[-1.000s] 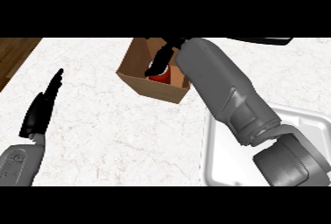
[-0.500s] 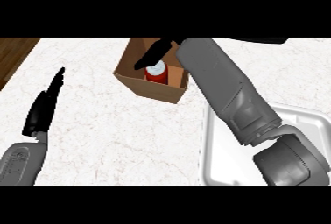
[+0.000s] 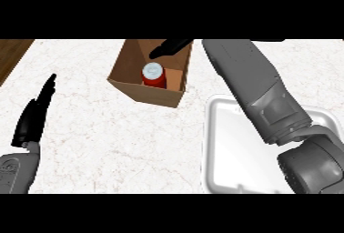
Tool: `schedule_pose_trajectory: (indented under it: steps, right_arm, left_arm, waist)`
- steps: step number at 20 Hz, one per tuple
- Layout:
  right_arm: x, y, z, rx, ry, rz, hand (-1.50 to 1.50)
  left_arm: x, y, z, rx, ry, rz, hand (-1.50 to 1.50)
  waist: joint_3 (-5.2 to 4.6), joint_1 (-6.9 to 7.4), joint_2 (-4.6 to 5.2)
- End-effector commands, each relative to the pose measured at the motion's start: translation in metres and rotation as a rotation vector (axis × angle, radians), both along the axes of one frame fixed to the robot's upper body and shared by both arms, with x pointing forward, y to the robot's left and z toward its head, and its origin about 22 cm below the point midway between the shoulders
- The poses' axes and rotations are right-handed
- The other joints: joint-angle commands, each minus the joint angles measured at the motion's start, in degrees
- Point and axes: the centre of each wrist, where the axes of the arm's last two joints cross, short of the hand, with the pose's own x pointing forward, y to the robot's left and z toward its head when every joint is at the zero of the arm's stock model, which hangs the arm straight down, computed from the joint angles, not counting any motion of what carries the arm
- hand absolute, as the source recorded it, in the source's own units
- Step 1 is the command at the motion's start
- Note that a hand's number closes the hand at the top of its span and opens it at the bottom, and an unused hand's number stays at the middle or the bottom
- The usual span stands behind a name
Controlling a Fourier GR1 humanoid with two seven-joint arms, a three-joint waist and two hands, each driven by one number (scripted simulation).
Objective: Pick the can from the tray and place it in the cardboard box
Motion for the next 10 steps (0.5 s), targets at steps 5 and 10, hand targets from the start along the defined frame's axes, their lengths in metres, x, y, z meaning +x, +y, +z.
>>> schedule_pose_trajectory:
  steps: [5,10]
  right_arm:
    - [0.014,-0.099,0.001,0.034,0.018,-0.094,-1.5]
    - [0.016,-0.145,0.019,0.009,-0.007,-0.109,-1.5]
  left_arm:
    - [-0.005,-0.002,0.003,0.002,-0.018,0.007,0.0]
    - [0.001,0.0,0.009,-0.01,-0.018,0.006,0.0]
  waist:
    - [0.12,-0.36,0.56]
    - [0.12,-0.21,0.95]
